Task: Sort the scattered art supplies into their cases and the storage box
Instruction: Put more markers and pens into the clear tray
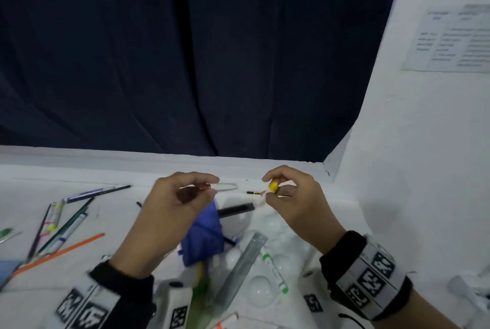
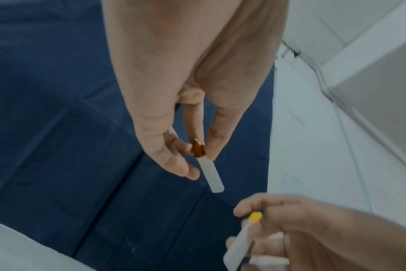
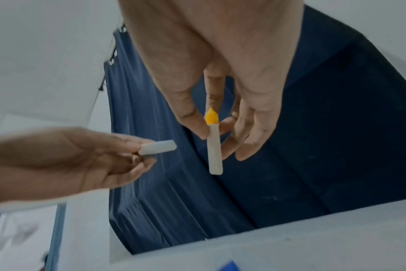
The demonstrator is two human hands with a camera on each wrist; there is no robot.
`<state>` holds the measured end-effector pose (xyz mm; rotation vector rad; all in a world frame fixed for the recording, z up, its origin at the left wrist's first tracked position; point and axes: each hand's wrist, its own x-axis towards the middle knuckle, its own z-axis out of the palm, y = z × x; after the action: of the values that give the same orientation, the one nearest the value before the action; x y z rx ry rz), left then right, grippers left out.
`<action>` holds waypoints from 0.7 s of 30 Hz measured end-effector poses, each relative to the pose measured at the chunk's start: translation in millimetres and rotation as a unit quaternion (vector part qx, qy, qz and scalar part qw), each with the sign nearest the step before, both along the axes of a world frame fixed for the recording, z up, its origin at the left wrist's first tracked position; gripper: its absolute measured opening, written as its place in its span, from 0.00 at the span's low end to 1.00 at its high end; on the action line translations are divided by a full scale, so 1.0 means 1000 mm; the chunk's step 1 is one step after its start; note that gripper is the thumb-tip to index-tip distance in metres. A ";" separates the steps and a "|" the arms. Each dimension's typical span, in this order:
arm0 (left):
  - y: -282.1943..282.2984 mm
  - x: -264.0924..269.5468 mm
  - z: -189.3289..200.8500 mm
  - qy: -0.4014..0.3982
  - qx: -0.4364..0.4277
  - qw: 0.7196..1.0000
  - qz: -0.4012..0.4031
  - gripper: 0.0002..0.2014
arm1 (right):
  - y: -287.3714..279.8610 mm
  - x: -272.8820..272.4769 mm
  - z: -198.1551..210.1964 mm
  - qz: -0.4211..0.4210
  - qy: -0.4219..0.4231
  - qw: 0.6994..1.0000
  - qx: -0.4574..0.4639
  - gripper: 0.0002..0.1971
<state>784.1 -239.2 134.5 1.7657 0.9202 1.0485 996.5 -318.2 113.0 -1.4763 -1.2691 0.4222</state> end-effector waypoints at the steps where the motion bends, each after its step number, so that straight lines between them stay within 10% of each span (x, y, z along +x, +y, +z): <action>1: -0.010 -0.018 0.006 -0.025 -0.004 1.000 0.003 0.11 | -0.009 -0.012 0.006 0.006 0.020 1.000 -0.002 0.13; 13: -0.079 -0.229 -0.022 -0.135 -0.089 0.984 0.076 0.12 | -0.081 -0.178 -0.008 0.096 0.146 0.982 -0.075 0.12; 21: -0.092 -0.295 -0.062 0.082 -0.197 0.973 -0.092 0.10 | -0.093 -0.279 -0.054 0.076 0.131 0.976 -0.159 0.14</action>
<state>489.0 -331.4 72.8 1.5789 0.9684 0.5616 717.8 -410.8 59.1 -1.5303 -1.1419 0.9278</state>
